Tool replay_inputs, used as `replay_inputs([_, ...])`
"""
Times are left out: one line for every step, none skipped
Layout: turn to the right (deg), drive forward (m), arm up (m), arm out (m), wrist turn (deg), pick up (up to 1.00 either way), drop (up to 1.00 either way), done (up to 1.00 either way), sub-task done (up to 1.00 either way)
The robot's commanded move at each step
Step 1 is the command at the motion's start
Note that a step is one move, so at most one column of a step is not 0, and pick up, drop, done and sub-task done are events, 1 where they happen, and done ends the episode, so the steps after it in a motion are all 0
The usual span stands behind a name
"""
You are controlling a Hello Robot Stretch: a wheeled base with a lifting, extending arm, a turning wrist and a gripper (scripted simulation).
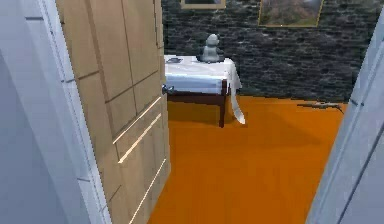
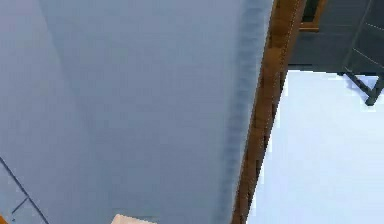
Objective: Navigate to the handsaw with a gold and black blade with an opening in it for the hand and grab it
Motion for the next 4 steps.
replay_inputs([-6.0, 0.0, 0.0, 0.0, 0.0, 0.0, 0.0, 0.0, 0.0])
replay_inputs([0.0, 0.2, 0.0, 0.0, 0.0, 0.0, 0.0, 0.0, 0.0])
replay_inputs([12.0, 0.0, 0.0, 0.0, 0.0, 0.0, 0.0, 0.0, 0.0])
replay_inputs([0.0, 1.0, 0.0, 0.0, 0.0, 0.0, 0.0, 0.0, 0.0])
